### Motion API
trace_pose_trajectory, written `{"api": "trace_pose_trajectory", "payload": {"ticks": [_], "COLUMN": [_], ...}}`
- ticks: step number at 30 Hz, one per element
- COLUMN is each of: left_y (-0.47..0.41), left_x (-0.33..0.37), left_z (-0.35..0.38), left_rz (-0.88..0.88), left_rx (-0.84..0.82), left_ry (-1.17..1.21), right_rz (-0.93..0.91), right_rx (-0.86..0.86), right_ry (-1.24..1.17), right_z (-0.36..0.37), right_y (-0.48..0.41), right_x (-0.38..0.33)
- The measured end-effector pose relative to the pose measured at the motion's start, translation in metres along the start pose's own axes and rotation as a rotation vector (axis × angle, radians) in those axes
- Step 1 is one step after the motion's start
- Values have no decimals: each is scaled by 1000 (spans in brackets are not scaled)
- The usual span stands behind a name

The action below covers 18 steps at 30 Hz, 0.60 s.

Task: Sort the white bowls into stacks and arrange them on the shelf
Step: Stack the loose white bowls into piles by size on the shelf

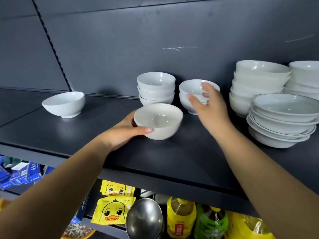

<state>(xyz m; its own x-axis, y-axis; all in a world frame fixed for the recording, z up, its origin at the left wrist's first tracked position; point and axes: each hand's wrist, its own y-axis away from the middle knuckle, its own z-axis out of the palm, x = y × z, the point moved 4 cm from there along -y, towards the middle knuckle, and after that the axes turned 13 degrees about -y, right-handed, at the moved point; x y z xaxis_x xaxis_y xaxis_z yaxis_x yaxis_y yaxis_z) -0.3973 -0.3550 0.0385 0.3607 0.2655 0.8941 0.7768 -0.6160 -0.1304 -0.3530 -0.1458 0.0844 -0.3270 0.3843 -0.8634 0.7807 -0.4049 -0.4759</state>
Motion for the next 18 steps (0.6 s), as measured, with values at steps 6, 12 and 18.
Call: {"api": "trace_pose_trajectory", "payload": {"ticks": [6,12,18], "left_y": [23,83,77], "left_x": [-11,-39,-82], "left_z": [-28,-136,-193], "left_rz": [-97,-205,-513], "left_rx": [112,1059,1006], "left_ry": [-170,-766,-370], "right_rz": [36,-3,4], "right_rx": [-478,-513,-443], "right_ry": [151,320,241], "right_z": [51,79,121], "right_y": [37,45,51], "right_x": [-9,-16,-22]}}
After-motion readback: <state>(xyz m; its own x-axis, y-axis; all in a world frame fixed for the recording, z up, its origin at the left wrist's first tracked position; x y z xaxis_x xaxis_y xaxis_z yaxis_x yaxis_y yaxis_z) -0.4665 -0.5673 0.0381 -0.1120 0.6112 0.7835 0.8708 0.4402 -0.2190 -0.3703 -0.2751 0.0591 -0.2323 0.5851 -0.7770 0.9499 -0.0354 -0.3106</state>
